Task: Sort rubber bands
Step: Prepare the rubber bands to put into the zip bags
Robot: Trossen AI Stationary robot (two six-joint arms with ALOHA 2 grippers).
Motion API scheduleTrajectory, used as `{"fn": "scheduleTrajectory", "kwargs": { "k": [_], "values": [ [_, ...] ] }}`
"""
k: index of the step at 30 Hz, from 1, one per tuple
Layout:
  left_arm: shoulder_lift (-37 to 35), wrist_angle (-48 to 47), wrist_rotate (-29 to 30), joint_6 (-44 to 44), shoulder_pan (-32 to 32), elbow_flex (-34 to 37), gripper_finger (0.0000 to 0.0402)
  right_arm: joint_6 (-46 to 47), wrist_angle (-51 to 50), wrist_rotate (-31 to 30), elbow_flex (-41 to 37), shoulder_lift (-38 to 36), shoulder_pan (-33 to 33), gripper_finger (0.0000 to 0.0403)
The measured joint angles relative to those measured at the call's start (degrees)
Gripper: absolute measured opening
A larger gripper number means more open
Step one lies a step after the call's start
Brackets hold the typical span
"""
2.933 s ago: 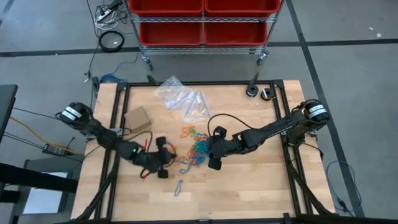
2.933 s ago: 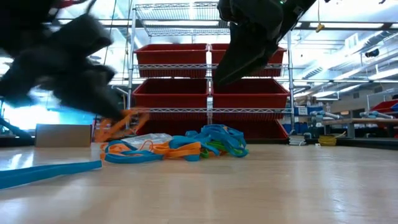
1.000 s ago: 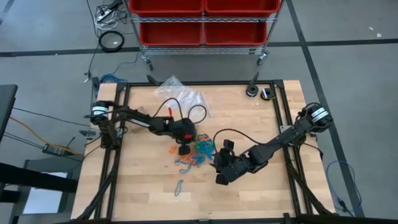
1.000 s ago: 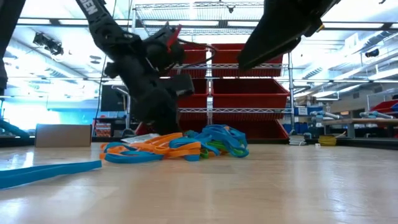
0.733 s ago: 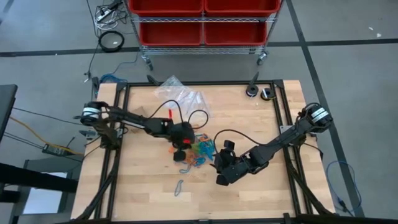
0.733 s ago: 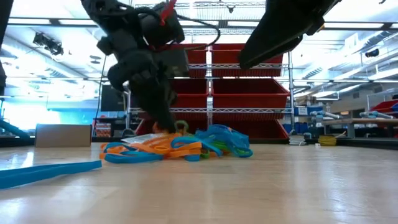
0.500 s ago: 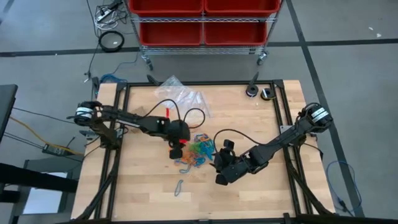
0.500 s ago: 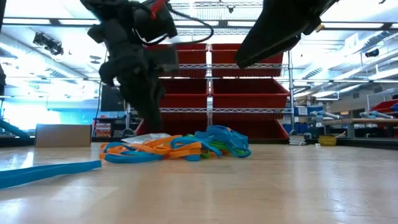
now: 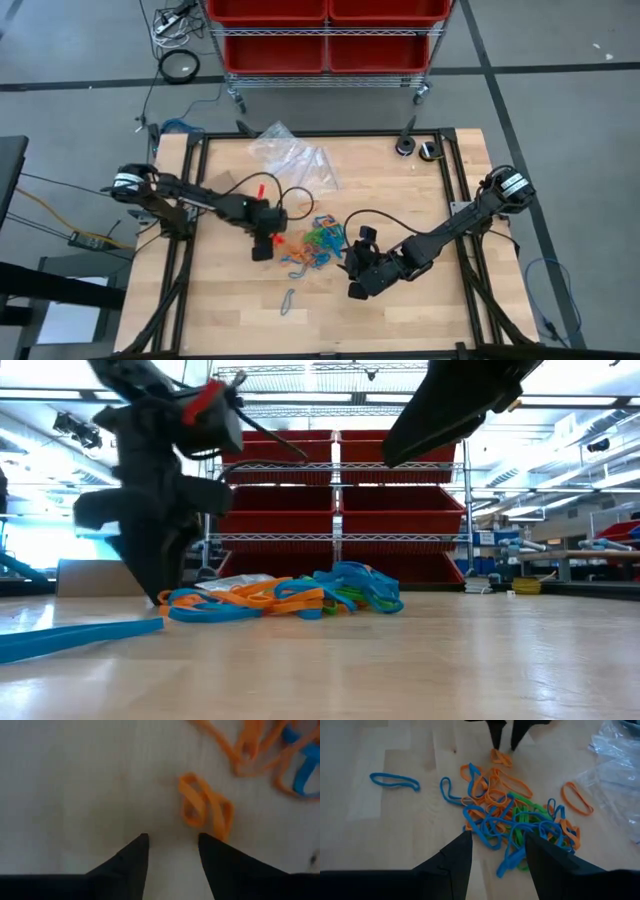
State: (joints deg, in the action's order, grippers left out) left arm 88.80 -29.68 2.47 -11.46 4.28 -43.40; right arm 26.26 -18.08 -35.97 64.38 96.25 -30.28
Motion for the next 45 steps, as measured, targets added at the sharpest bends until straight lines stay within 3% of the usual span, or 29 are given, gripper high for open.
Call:
{"fn": "scheduleTrajectory", "kwargs": {
  "k": [5, 12, 14, 16, 18, 21, 27, 32, 38, 45],
  "values": [
    [-0.4, 10.6, 2.7, -3.1, 3.5, 4.9, 0.0137, -0.9, 0.1, 0.0, 0.0, 0.0, 0.0, 0.0168],
    [0.1, 33.6, 1.9, -0.5, 3.9, 5.9, 0.0041, -1.0, 0.7, -0.3, 0.0, 0.0, 0.5, 0.0168],
    [0.0, 32.6, 2.5, -0.1, 3.3, 5.2, 0.0020, -1.0, 1.2, -0.3, 0.0, 0.0, 0.5, 0.0168],
    [0.0, 24.3, 6.5, 1.0, 3.1, 3.6, 0.0011, -1.0, 1.6, -0.3, 0.0, 0.0, 0.5, 0.0168],
    [-0.2, 16.0, 11.2, 2.0, 3.4, 1.8, 0.0017, -1.0, 1.6, -0.3, 0.0, 0.0, 0.5, 0.0168],
    [-2.6, 9.1, 13.1, 0.8, 4.8, 1.4, 0.0056, -1.0, 1.6, -0.2, 0.0, 0.0, 0.4, 0.0168],
    [-8.6, 11.0, 12.9, -2.7, 8.8, 1.3, 0.0169, -2.6, 1.9, -0.3, 0.0, 0.0, 1.1, 0.0168],
    [-9.6, 11.5, 8.0, -7.9, 11.5, 1.3, 0.0227, -3.4, 2.7, -0.1, 0.0, 0.0, 1.7, 0.0168],
    [-9.1, 15.0, 6.9, -18.1, 22.2, 2.8, 0.0234, -3.9, 2.7, 0.2, 0.0, 0.0, 1.5, 0.0168],
    [-5.3, 26.1, 18.1, -24.9, 38.5, 4.4, 0.0200, -5.2, 3.3, 0.2, 0.0, 0.0, 1.5, 0.0168]
  ]
}}
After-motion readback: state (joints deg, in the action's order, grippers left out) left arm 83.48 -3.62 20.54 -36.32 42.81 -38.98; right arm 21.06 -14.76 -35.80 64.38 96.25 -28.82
